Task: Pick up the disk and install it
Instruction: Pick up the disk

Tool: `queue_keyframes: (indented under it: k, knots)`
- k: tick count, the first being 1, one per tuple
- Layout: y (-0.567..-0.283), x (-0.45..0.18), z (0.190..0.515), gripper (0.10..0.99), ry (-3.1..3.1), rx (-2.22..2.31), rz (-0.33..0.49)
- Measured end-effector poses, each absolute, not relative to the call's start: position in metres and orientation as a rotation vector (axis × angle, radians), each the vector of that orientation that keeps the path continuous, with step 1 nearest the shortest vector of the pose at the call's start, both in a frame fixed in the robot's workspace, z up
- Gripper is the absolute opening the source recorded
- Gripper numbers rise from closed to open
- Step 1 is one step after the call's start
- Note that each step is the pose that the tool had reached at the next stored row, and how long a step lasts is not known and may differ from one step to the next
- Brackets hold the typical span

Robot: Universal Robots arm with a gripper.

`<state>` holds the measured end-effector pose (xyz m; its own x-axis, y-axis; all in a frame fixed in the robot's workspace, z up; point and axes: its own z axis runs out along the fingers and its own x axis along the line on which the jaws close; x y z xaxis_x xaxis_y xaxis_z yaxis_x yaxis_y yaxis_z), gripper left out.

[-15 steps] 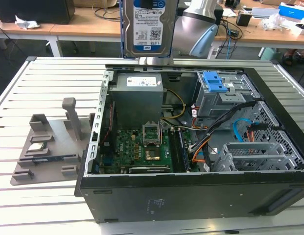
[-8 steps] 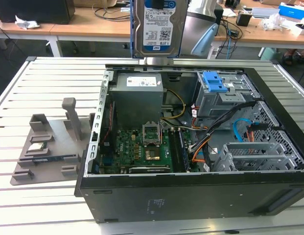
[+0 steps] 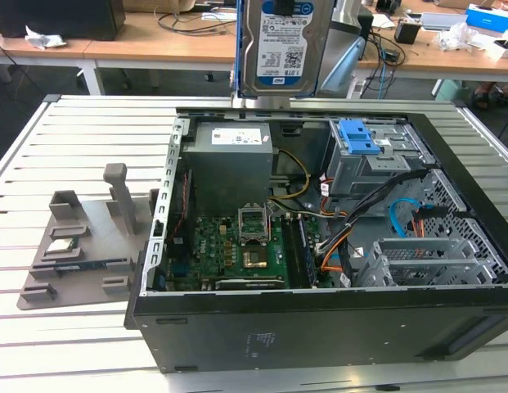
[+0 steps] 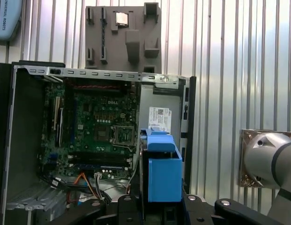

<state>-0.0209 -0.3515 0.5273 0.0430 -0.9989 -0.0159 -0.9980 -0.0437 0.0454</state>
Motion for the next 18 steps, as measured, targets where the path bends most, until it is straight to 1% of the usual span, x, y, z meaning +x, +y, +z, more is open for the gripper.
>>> queue_keyframes:
  k: [9, 13, 18]
  knots:
    - [-0.351, 0.015, 0.527, 0.361, -2.157, 2.253, -0.067]
    - [-0.351, 0.016, 0.527, 0.361, -2.157, 2.253, -0.067]
    - [-0.36, 0.016, 0.527, 0.361, -2.157, 2.253, -0.067]
